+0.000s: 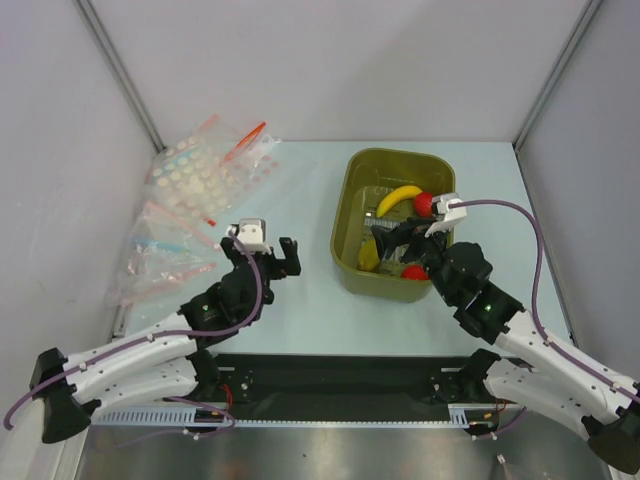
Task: Place the food in the zip-top bag and seal the zipper
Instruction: Pick up the zipper food storage bag at the center of the board.
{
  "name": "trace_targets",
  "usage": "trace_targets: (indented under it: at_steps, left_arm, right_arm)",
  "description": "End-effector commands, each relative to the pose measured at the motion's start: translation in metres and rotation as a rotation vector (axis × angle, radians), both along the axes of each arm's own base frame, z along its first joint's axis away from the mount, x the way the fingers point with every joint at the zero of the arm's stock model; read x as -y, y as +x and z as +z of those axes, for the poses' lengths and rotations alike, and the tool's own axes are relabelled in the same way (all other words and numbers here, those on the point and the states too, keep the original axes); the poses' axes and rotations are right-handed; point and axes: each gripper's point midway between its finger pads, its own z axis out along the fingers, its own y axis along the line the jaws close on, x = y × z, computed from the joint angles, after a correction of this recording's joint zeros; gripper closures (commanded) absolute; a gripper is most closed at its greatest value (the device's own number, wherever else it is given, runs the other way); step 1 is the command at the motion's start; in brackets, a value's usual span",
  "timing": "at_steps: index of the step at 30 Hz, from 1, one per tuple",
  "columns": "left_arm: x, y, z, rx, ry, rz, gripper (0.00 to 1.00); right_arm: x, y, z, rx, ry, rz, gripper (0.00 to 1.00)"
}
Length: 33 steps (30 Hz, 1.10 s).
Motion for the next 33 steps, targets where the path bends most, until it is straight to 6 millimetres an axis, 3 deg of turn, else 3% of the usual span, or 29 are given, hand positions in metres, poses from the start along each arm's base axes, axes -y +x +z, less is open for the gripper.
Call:
trace_targets:
  at_steps: [1,3,5,6,12,14,15,17,18,19,20,21,23,24,27,33]
  left_arm:
    - [-0.002,0.016,0.006,-0.021,-0.058,0.036,0.00]
    - [-0.002,0.035,-0.010,-0.084,-0.099,0.062,0.00]
    - [0.011,0.046,-0.025,-0.156,-0.123,-0.001,0.00]
    - [0.011,0.061,-0.041,-0.220,-0.099,0.035,0.00]
    - [0.011,0.121,-0.075,-0.401,0.061,0.155,0.00]
    - [0.015,0.136,-0.079,-0.437,0.089,0.137,0.00]
    - [0.014,0.149,-0.068,-0.442,0.108,0.146,0.00]
    - [0.016,0.164,-0.087,-0.512,0.193,0.150,0.00]
    - [0.011,0.177,-0.066,-0.516,0.243,0.171,0.00]
    - [0.008,0.184,-0.089,-0.580,0.325,0.188,0.00]
    - [0.005,0.190,-0.088,-0.600,0.377,0.199,0.00]
    - [-0.004,0.200,-0.064,-0.587,0.459,0.243,0.00]
    - [-0.011,0.210,-0.078,-0.628,0.585,0.281,0.00]
    - [-0.013,0.215,-0.072,-0.626,0.648,0.267,0.00]
    - [-0.016,0.225,-0.083,-0.635,0.769,0.245,0.00]
    - [-0.015,0.235,-0.110,-0.661,0.860,0.139,0.00]
  right_arm:
    - [0.006,-0.003,0.014,0.050,0.044,-0.010,0.00]
    - [0.008,-0.003,0.014,0.052,0.053,-0.019,0.00]
    - [0.008,-0.004,0.016,0.051,0.058,-0.018,0.00]
    - [0.007,-0.005,0.015,0.050,0.057,-0.009,0.00]
    - [0.006,-0.003,0.012,0.042,0.055,-0.011,0.00]
    - [0.006,-0.003,0.012,0.040,0.058,-0.014,0.00]
    - [0.008,-0.002,0.012,0.041,0.057,-0.027,0.00]
    - [0.011,0.000,0.010,0.036,0.053,-0.043,0.00]
    - [0.012,0.000,0.010,0.036,0.053,-0.051,0.00]
    - [0.013,0.001,0.009,0.033,0.051,-0.059,0.00]
    - [0.013,0.001,0.010,0.033,0.055,-0.059,0.00]
    - [0.014,0.001,0.010,0.033,0.056,-0.062,0.00]
    - [0.013,-0.001,0.012,0.036,0.063,-0.052,0.00]
    - [0.014,-0.001,0.012,0.037,0.065,-0.055,0.00]
    - [0.017,-0.001,0.012,0.035,0.068,-0.066,0.00]
    - [0.016,-0.001,0.012,0.033,0.073,-0.061,0.00]
